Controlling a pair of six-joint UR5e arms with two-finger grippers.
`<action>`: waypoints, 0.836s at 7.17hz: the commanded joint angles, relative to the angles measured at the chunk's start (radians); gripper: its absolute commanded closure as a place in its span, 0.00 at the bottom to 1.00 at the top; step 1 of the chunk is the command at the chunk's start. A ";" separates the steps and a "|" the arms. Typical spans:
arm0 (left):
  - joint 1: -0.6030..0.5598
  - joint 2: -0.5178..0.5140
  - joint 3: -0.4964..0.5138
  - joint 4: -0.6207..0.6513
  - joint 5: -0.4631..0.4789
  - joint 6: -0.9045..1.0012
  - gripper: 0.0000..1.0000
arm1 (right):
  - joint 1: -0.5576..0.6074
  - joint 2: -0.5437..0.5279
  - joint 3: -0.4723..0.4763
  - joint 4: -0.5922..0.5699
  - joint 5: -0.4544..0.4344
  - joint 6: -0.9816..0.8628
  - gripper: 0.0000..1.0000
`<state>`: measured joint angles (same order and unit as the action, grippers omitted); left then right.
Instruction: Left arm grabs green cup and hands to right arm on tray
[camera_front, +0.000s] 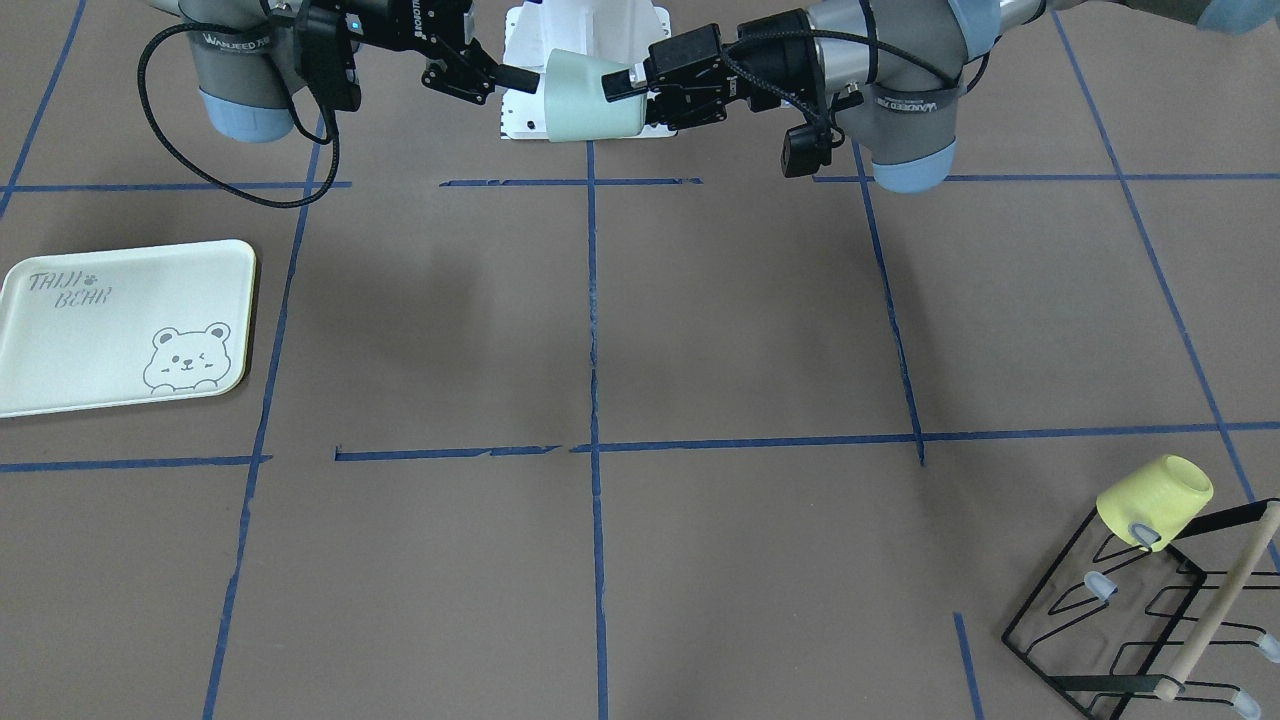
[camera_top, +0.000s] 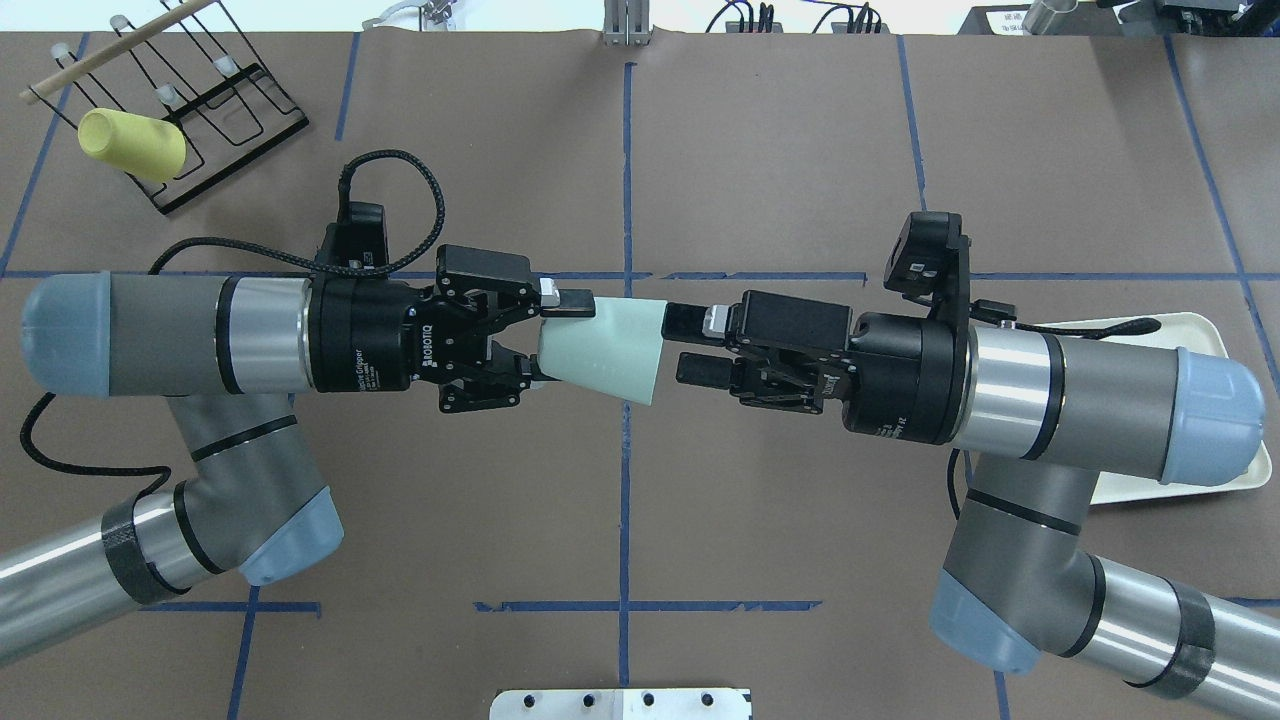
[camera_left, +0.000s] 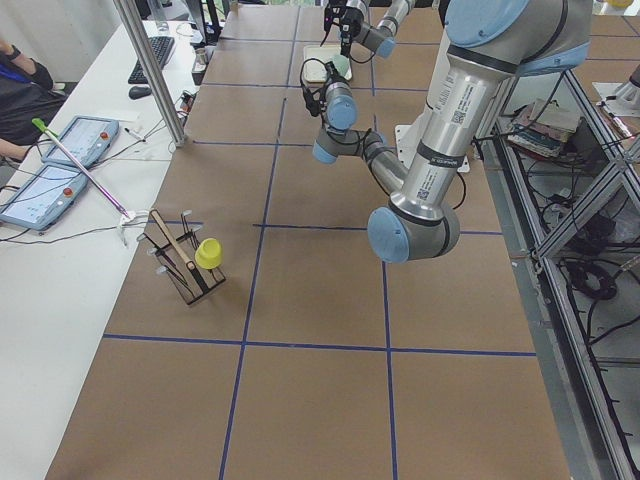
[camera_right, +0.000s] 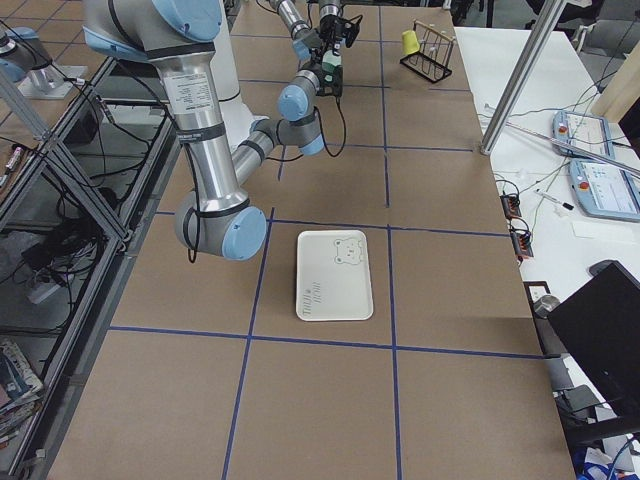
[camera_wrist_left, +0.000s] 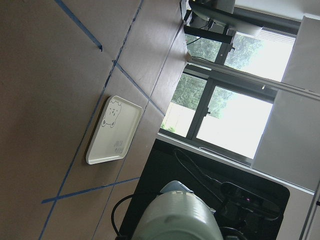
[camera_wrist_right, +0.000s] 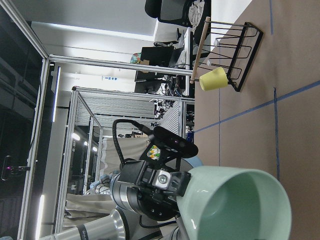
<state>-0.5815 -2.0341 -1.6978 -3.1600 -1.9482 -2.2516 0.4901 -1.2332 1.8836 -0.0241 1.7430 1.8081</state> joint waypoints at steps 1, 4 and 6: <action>0.000 0.000 -0.005 0.000 0.000 -0.002 0.75 | -0.004 0.011 -0.006 -0.005 -0.013 0.001 0.00; 0.006 -0.002 -0.006 0.000 0.000 -0.036 0.75 | -0.004 0.017 -0.015 -0.005 -0.014 0.001 0.01; 0.011 -0.003 -0.006 0.000 0.000 -0.036 0.74 | -0.002 0.017 -0.015 -0.005 -0.014 0.002 0.09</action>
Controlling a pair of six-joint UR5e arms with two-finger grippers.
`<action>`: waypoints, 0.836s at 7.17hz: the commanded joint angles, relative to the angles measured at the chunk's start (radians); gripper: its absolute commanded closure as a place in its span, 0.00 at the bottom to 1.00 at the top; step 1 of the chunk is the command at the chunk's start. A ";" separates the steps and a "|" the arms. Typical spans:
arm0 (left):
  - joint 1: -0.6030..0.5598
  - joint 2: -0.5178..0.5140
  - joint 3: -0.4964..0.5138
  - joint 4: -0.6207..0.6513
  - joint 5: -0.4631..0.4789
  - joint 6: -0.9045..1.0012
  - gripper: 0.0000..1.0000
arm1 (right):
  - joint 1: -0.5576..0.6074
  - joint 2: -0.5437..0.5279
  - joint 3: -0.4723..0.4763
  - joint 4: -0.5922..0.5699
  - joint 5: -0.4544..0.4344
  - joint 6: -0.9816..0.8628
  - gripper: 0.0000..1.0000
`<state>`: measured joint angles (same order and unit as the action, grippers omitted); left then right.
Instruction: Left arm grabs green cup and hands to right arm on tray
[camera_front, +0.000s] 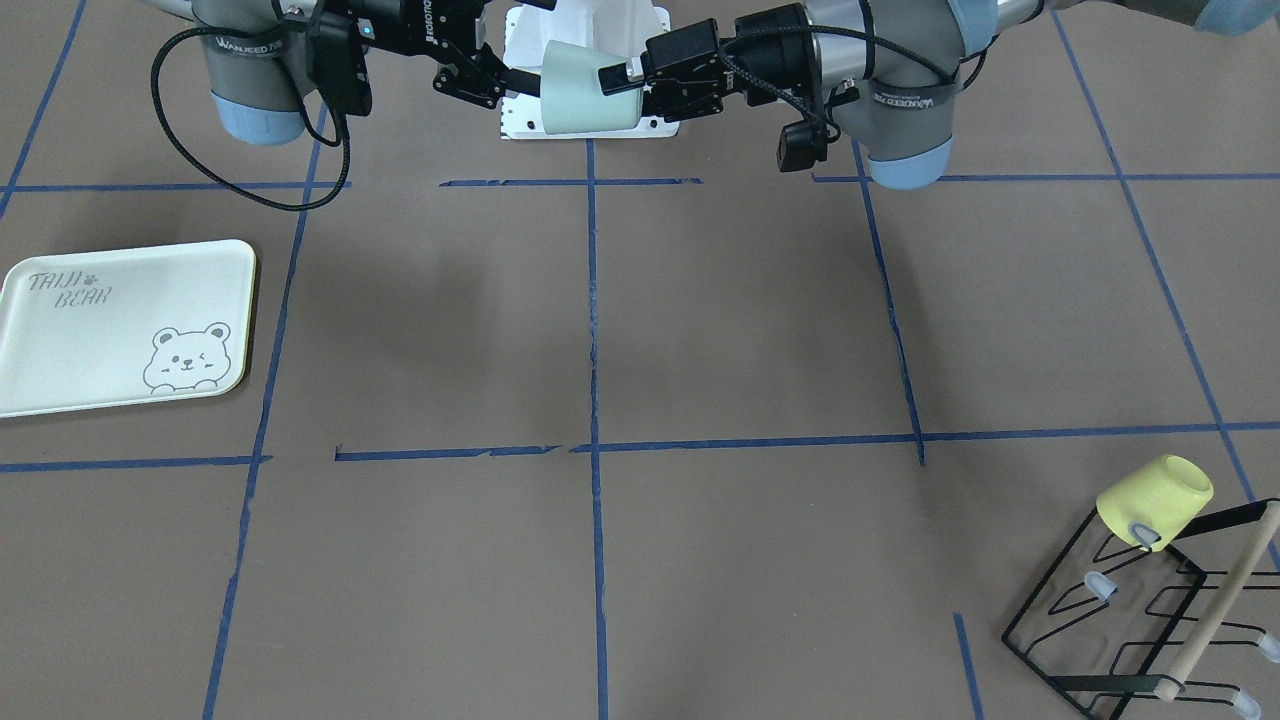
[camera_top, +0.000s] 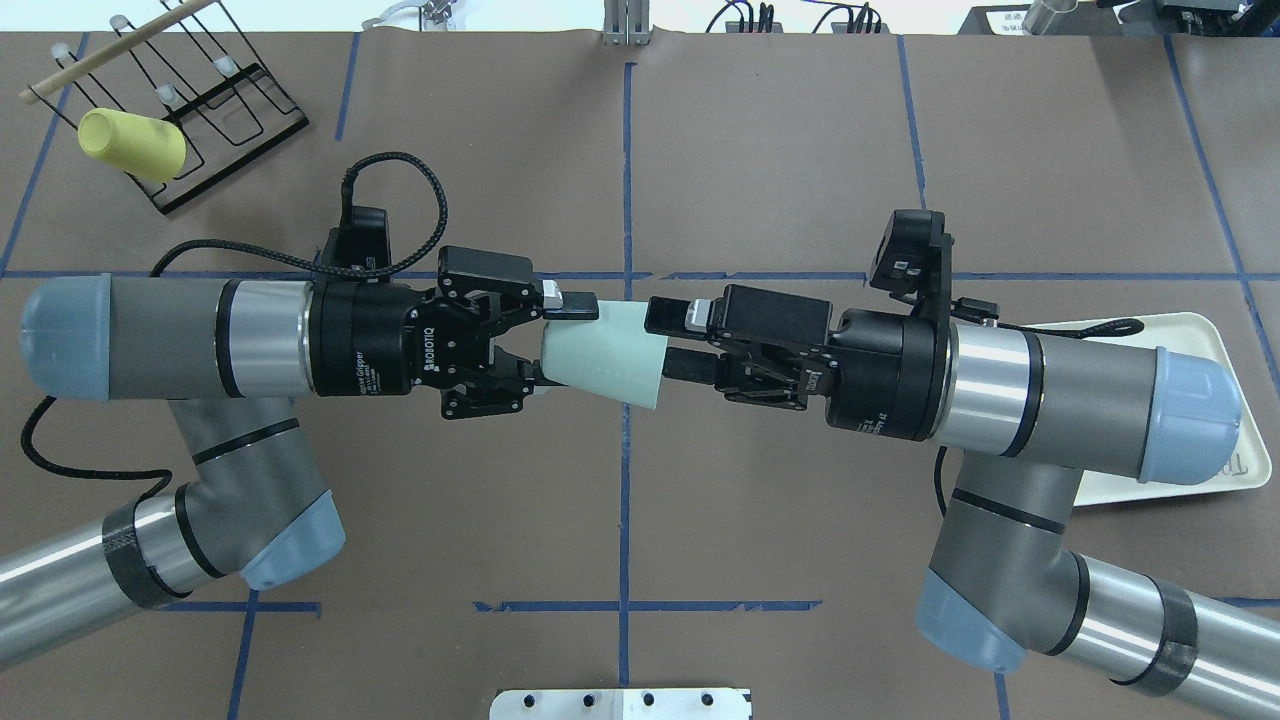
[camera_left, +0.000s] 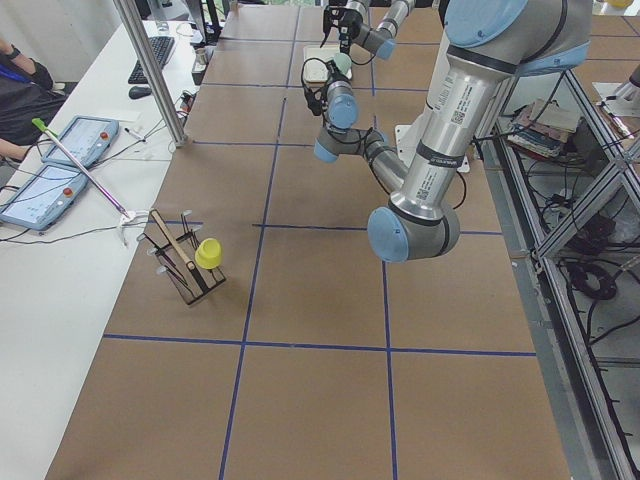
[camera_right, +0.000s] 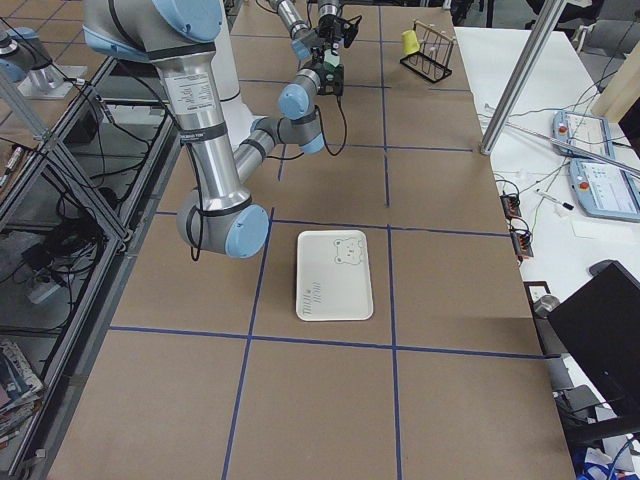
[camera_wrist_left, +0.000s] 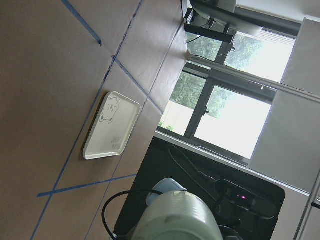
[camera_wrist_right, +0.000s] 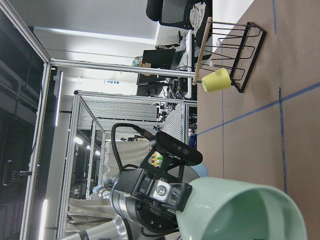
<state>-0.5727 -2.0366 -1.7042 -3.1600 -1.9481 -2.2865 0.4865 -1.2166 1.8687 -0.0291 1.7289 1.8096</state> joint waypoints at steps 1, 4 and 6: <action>0.002 -0.001 0.000 0.000 0.000 -0.001 0.74 | 0.000 0.000 -0.002 0.000 0.000 0.002 0.23; 0.004 -0.004 -0.002 0.000 0.000 -0.002 0.75 | 0.000 0.000 -0.006 0.000 0.000 0.002 0.41; 0.004 -0.007 -0.002 0.000 0.000 -0.002 0.74 | 0.000 0.000 -0.009 0.000 0.000 0.002 0.46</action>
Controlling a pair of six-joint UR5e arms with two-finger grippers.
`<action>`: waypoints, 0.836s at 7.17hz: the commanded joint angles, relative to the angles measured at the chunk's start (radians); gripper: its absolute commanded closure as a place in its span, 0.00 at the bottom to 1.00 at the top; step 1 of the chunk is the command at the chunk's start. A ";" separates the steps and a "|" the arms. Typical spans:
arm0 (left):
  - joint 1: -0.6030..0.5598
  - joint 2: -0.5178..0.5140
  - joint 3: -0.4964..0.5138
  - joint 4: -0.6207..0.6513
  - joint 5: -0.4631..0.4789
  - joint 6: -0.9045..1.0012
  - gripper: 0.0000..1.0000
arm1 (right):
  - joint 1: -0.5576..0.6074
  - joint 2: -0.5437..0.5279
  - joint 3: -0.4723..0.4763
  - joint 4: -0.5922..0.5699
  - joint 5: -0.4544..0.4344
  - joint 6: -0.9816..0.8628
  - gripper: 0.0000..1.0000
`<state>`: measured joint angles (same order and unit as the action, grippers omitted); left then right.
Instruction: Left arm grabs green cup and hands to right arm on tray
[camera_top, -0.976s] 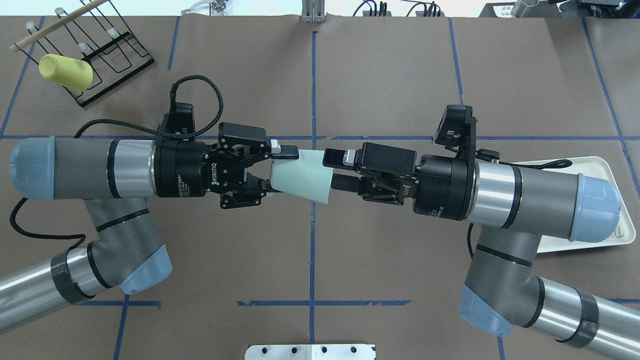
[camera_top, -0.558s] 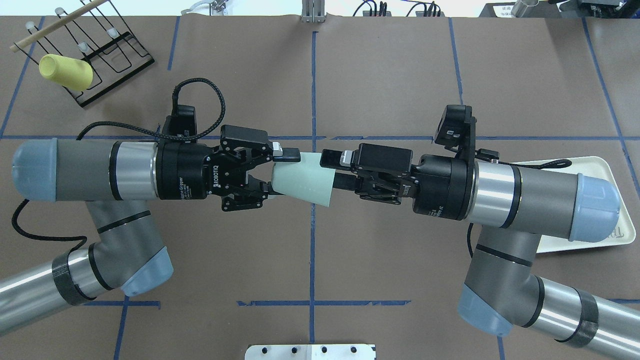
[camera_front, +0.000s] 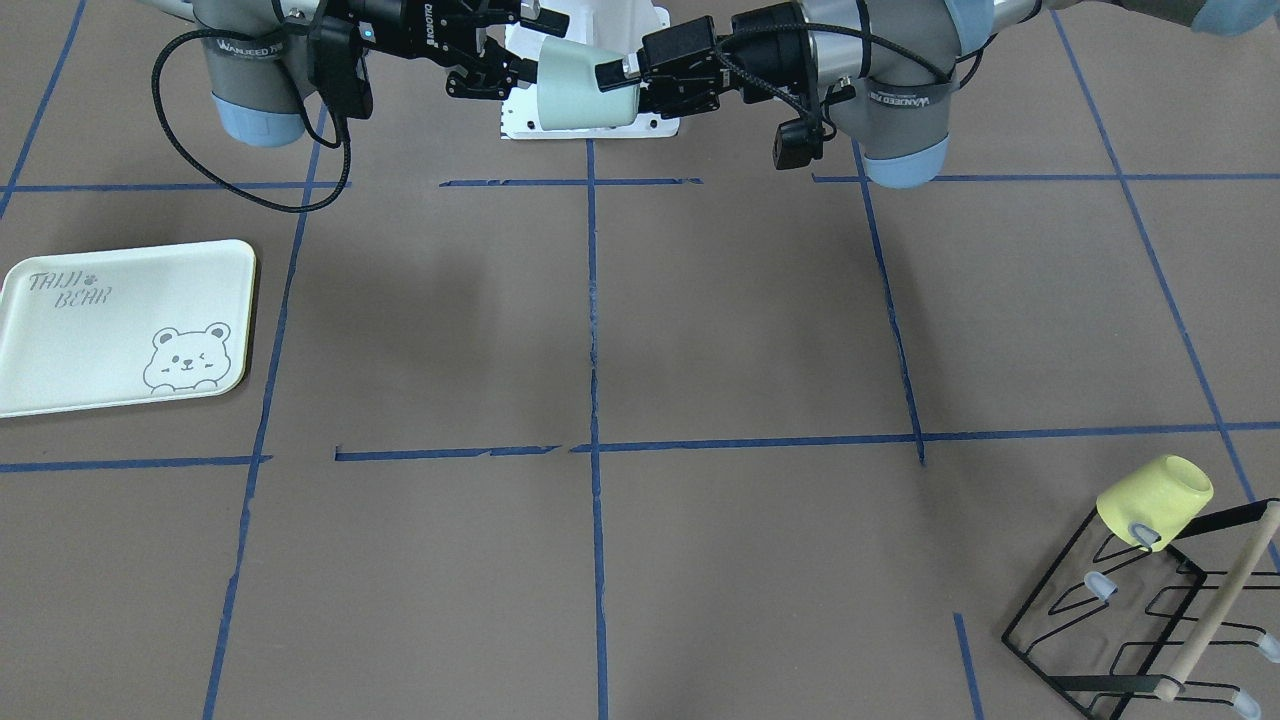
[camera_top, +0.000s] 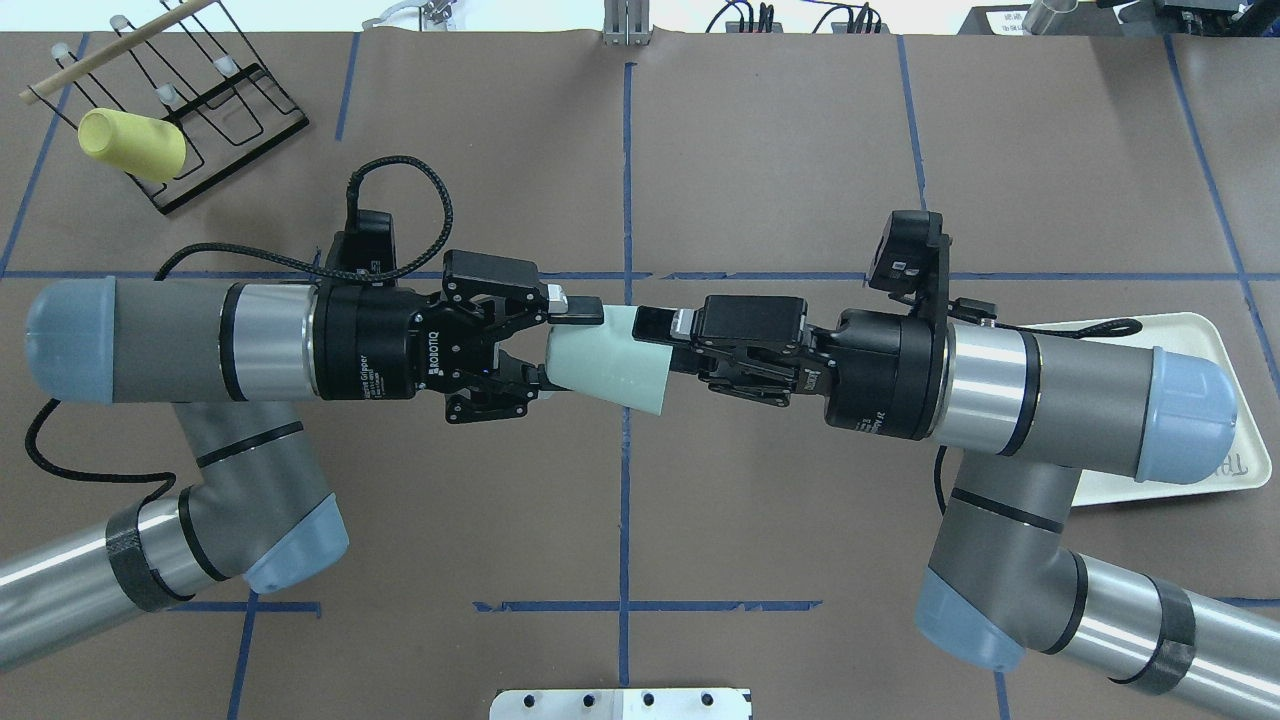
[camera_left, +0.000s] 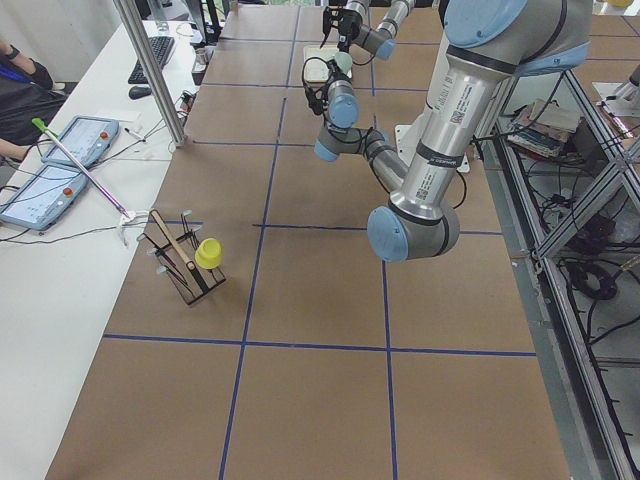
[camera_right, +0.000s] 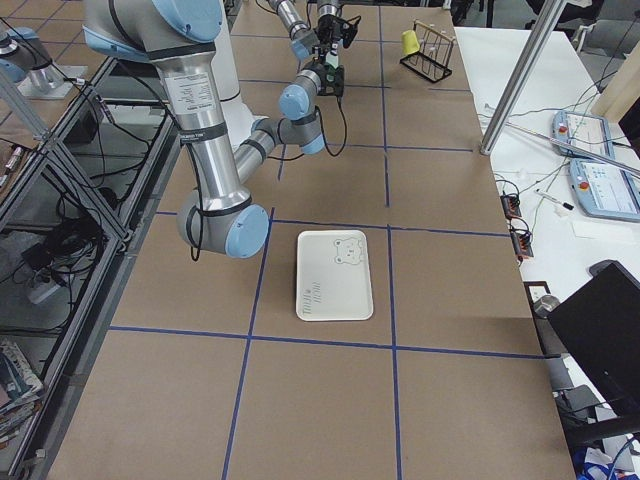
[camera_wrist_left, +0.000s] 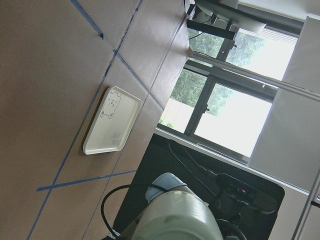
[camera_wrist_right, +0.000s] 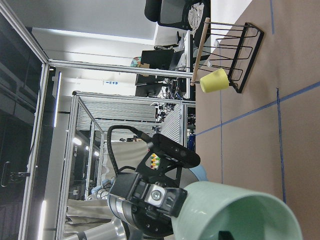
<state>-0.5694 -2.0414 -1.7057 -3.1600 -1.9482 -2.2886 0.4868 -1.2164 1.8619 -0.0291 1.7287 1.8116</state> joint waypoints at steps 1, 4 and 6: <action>0.005 -0.005 0.000 0.000 0.000 -0.003 0.74 | -0.001 0.000 -0.003 0.000 0.000 0.000 0.47; 0.013 -0.006 0.003 0.002 0.009 -0.005 0.74 | -0.001 0.000 -0.003 0.000 0.000 0.002 0.48; 0.014 -0.006 0.003 0.003 0.021 -0.005 0.74 | -0.001 0.000 -0.004 0.000 0.000 0.002 0.49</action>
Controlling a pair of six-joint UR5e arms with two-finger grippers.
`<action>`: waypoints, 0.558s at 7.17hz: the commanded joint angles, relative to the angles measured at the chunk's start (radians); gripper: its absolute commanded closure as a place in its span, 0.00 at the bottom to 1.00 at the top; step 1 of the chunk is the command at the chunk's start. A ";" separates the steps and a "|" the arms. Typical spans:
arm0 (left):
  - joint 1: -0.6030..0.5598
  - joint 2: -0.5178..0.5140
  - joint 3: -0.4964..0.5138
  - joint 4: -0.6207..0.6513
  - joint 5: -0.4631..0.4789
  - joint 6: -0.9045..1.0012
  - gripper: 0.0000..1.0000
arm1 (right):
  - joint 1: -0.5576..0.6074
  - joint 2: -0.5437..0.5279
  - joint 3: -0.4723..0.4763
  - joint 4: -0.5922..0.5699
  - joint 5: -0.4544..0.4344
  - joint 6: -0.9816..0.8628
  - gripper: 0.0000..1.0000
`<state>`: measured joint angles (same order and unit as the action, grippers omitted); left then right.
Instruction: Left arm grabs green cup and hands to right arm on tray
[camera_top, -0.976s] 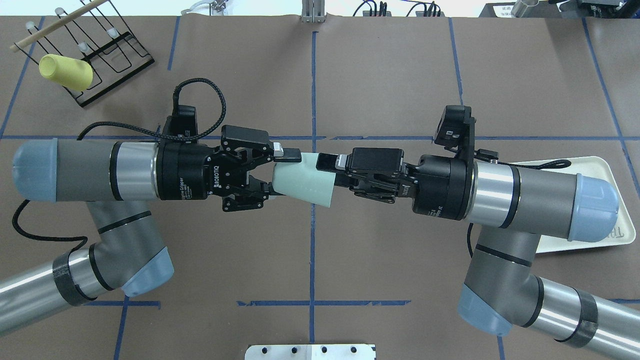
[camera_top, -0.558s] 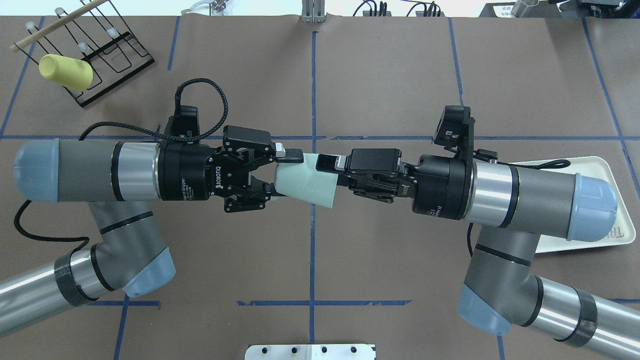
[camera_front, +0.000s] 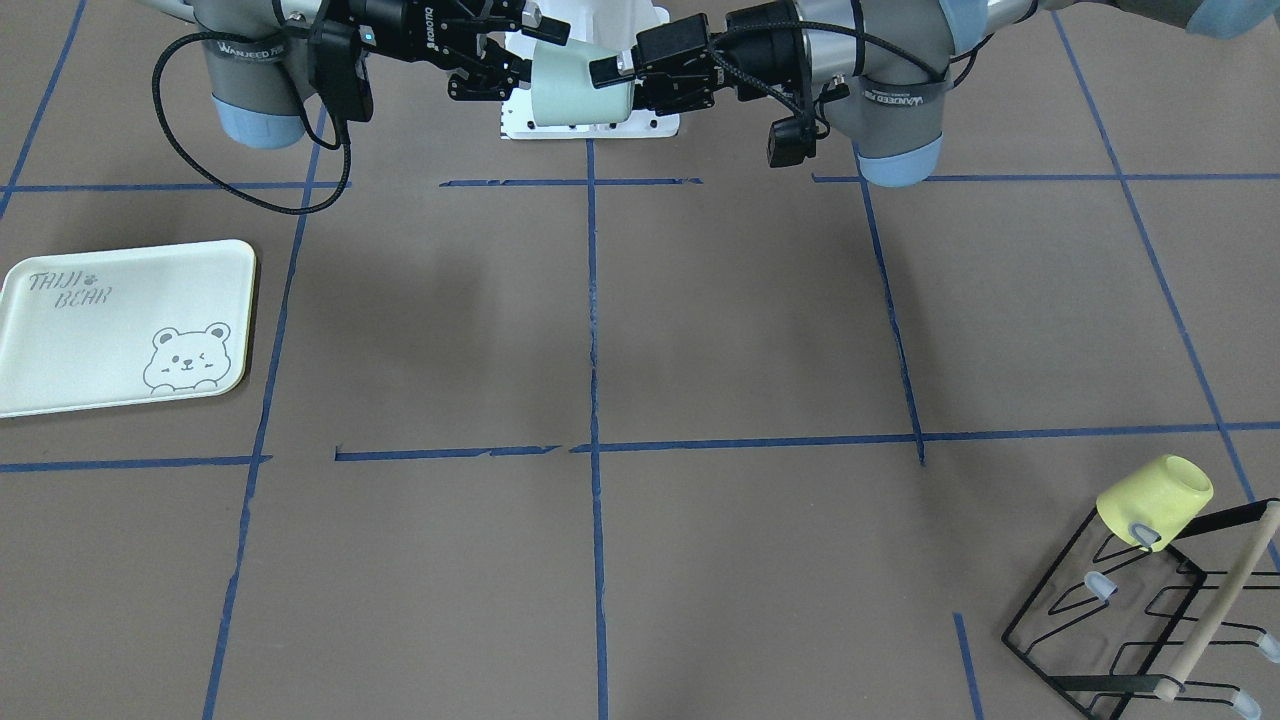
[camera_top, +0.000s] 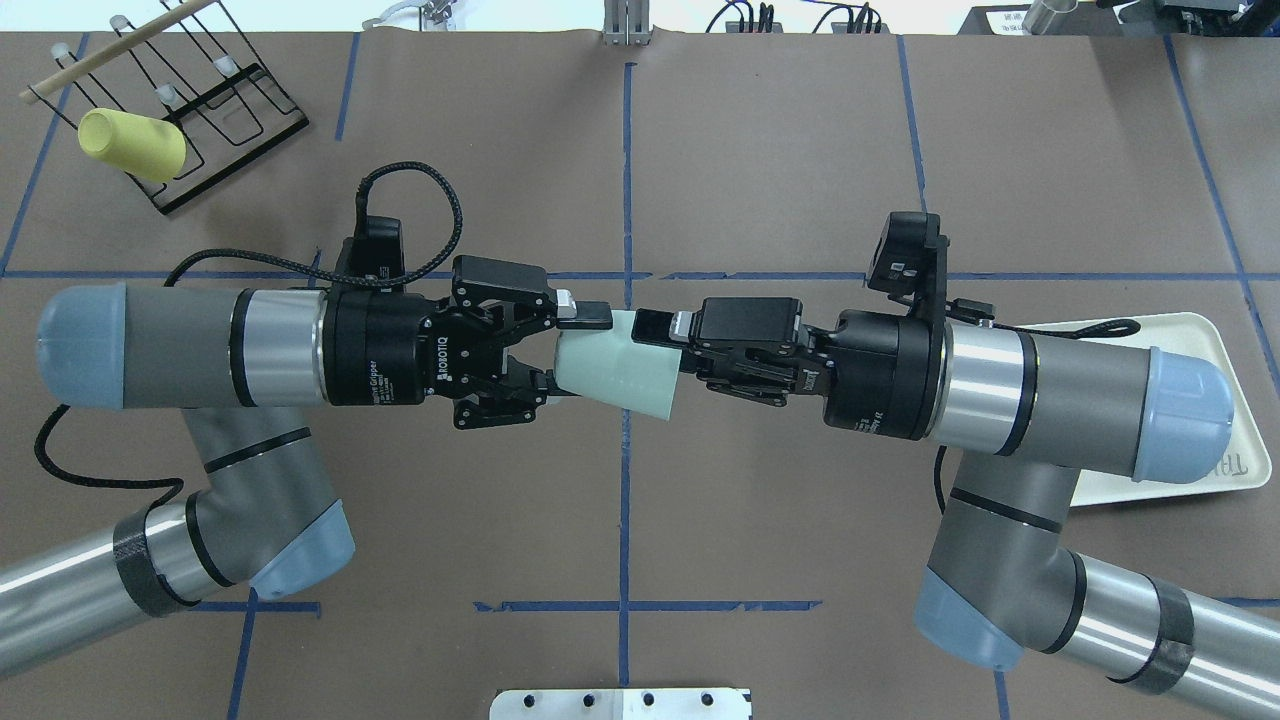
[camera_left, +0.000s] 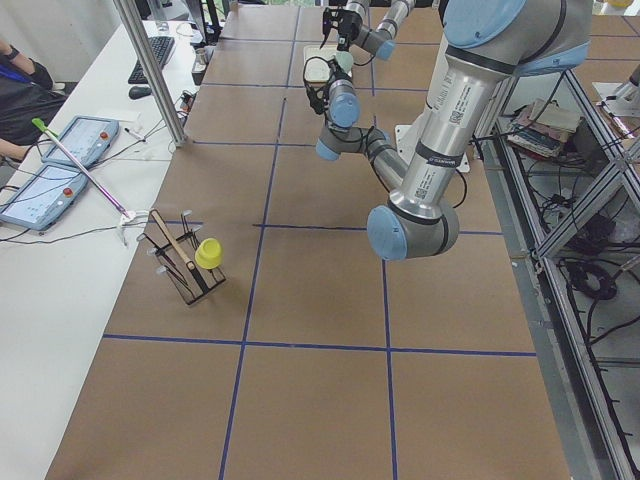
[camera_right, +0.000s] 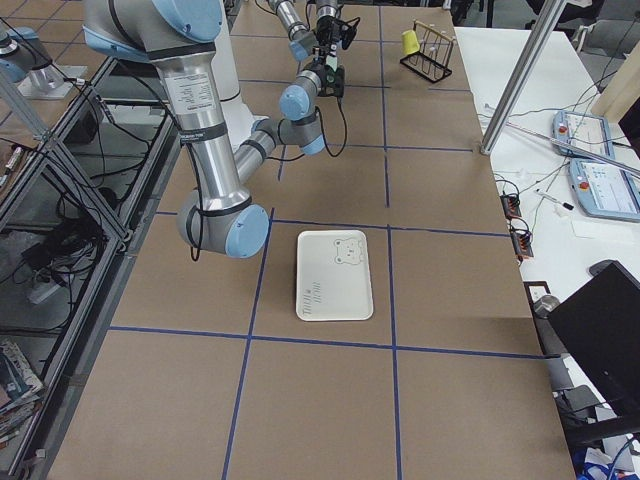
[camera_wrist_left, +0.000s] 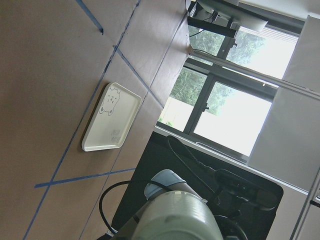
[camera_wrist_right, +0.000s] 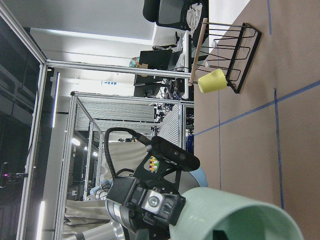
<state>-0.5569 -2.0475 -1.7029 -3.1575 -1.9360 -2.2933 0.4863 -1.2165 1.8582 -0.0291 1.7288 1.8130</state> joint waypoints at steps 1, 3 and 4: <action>0.003 0.000 0.000 0.001 0.009 0.000 0.74 | 0.000 0.000 -0.001 0.000 0.000 0.000 0.51; 0.005 0.000 0.000 0.002 0.009 0.000 0.74 | 0.000 -0.002 -0.001 0.000 0.002 0.000 0.66; 0.005 -0.002 0.000 0.002 0.009 0.000 0.74 | 0.000 -0.002 -0.002 -0.002 0.002 -0.001 0.69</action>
<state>-0.5529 -2.0483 -1.7027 -3.1556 -1.9268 -2.2933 0.4859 -1.2174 1.8572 -0.0295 1.7298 1.8129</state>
